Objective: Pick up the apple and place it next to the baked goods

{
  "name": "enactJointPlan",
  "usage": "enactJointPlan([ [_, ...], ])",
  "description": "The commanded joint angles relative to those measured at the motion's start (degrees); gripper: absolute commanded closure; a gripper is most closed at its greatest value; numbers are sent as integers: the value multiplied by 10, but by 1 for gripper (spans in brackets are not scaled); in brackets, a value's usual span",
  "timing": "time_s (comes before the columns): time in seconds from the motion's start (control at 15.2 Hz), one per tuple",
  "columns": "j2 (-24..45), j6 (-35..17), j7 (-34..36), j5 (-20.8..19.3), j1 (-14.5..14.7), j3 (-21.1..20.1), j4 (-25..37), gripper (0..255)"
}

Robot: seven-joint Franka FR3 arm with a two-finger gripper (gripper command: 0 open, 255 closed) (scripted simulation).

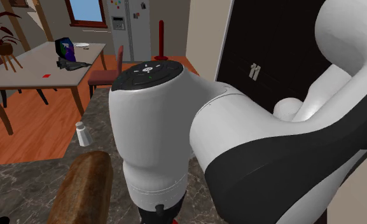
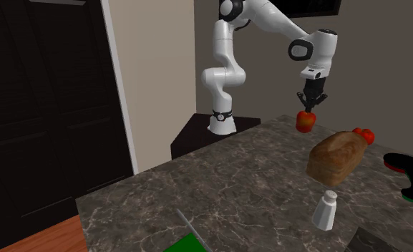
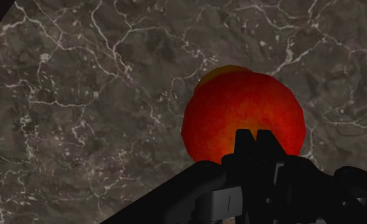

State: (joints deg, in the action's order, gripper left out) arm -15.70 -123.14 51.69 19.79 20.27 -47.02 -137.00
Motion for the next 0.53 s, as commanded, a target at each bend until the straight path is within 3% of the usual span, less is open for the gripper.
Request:
enactJointPlan([
  [0.0,12,-19,5,-5,-2,-8,-7,255],
  [0.46,30,-45,10,-12,-6,-16,-18,255],
])
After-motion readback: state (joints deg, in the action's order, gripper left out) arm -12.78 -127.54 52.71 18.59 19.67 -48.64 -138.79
